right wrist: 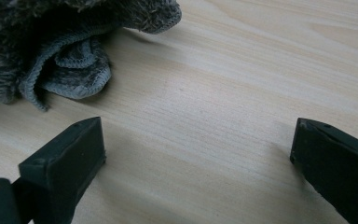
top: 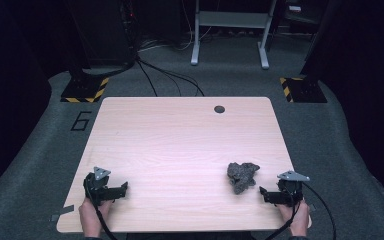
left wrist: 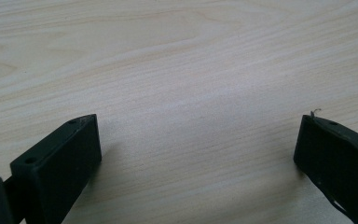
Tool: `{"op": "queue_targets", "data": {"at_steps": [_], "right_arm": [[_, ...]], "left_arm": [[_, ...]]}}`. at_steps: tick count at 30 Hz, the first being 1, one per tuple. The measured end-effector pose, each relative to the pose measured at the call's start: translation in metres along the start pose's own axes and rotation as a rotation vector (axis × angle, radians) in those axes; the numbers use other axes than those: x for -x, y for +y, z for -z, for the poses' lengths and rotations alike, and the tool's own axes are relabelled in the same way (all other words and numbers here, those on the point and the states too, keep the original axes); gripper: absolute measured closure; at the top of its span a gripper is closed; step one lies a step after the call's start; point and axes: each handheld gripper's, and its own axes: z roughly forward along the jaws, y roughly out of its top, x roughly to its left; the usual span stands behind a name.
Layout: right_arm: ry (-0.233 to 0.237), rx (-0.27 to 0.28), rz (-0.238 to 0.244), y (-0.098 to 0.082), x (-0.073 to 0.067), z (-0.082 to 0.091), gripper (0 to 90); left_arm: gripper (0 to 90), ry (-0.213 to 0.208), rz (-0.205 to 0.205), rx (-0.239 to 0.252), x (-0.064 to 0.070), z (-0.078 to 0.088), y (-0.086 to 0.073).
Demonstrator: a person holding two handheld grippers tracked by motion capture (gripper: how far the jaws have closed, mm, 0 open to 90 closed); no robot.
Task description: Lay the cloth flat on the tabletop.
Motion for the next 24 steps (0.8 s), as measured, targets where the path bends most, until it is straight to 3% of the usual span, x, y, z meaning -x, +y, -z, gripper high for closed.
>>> {"op": "queue_targets", "data": {"at_steps": [23, 24], "right_arm": [[-0.005, -0.004, -0.001, 0.0001, -0.0003, -0.0004, 1.5], [-0.008, 0.0, 0.017, 0.0005, 0.001, -0.0006, 1.4]], "left_arm": [[0.5, 0.018, 0.019, -0.003, -0.0005, -0.0001, -0.0001], [0.5, 0.019, 0.018, -0.005, -0.0005, 0.0001, -0.0001]]}}
